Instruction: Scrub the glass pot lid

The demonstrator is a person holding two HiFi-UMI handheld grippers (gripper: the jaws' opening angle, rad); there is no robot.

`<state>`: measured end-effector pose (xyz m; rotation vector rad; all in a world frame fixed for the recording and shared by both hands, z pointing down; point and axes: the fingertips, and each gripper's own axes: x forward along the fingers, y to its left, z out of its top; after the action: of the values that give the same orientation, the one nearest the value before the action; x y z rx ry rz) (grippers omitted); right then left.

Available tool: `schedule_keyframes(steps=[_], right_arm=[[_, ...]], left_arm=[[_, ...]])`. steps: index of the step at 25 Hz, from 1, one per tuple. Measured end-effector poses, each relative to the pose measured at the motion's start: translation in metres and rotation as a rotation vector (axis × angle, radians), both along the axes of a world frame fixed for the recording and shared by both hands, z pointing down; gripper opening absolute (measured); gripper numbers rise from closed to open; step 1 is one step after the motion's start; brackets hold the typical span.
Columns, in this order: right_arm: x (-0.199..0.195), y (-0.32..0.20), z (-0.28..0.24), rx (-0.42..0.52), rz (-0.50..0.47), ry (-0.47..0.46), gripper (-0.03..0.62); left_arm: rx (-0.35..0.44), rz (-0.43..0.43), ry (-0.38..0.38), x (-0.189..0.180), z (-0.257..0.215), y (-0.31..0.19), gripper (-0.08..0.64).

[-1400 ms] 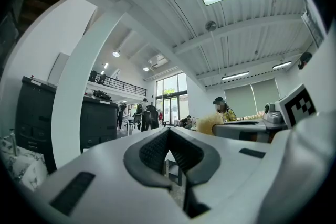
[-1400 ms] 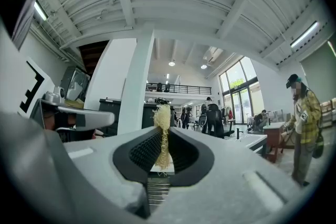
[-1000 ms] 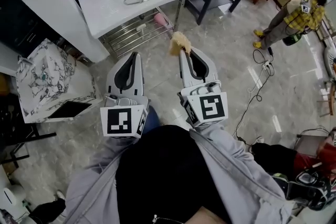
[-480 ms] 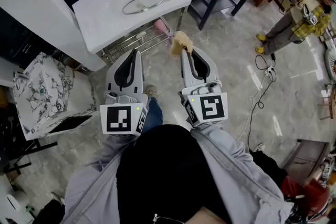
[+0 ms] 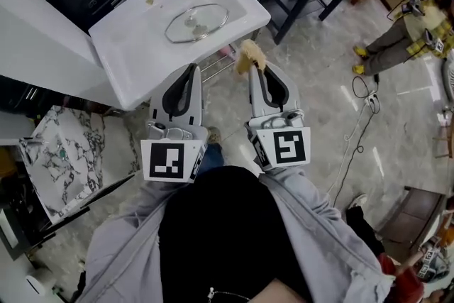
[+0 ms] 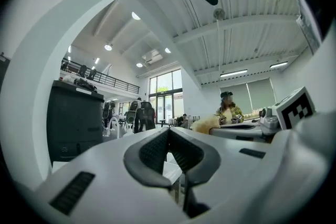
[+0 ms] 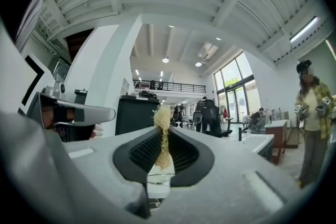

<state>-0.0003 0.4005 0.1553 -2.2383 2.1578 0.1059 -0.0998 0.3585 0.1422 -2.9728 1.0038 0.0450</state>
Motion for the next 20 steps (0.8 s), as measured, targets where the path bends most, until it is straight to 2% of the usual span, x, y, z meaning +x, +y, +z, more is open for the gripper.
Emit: schedule_keyframes(steps=[4,10,16,20], right_arm=[[0.012,-0.036,0.008,-0.013,0.027,-0.006,0.031],[0.014,-0.071,0.017,-0.041,0.05,0.015,0.031],[0.01,-0.085,0.014,-0.057,0.057,0.042,0.031],[0.004,-0.097,0.009,-0.063,0.025,0.066,0.031]], left_arm=[[-0.012,0.03,0.0,0.012,0.006,-0.036,0.003],[-0.023,0.035,0.022,0.01,0.013,-0.078,0.003],[-0.04,0.035,0.053,0.002,0.013,-0.097,0.003],[-0.057,0.004,0.086,-0.005,0.013,-0.107,0.003]])
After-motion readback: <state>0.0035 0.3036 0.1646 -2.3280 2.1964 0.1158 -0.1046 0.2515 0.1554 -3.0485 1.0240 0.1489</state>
